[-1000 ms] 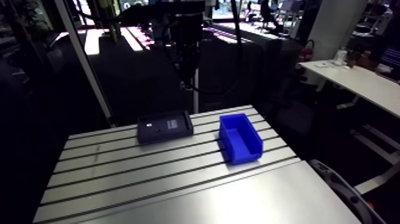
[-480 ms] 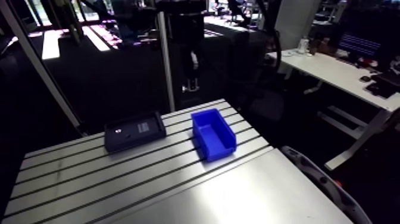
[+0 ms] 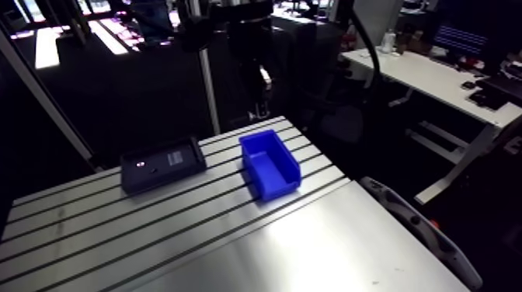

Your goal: Pick up the M10 bolt from the tray and put it into the blue bin.

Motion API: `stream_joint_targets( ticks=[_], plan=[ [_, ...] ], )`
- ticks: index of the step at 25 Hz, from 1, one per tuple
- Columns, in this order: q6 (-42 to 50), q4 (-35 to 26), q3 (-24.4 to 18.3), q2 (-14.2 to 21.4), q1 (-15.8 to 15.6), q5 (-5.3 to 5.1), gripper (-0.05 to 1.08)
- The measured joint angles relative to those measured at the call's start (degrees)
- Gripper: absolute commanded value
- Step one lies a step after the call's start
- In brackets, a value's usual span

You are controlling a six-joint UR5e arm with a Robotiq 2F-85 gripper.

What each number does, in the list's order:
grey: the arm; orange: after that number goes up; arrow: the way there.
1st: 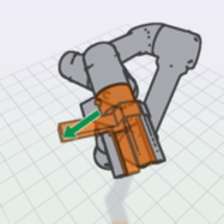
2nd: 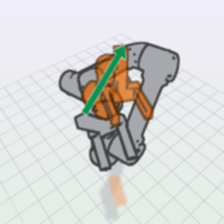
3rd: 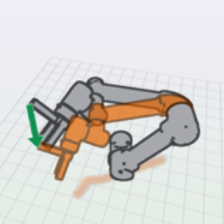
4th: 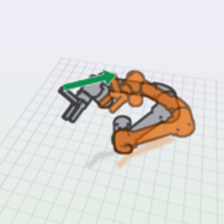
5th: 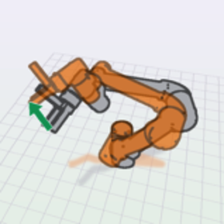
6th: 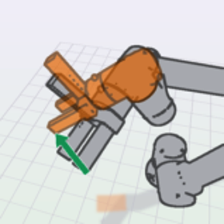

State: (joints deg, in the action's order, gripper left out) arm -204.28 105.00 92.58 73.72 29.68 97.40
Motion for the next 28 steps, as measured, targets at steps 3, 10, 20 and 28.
stream_joint_targets(
  ticks=[3,10,20,28],
  plan=[
    [0.01,0.93,0.65,-0.27,0.07,0.16,1.02],
    [0.38,2.47,1.9,-1.29,0.45,0.2,1.02],
    [0.75,6.6,4.43,-3.27,1.28,0.08,1.01],
    [1.11,7.57,5.01,-5.38,2.58,-0.62,1.01]
  ],
)
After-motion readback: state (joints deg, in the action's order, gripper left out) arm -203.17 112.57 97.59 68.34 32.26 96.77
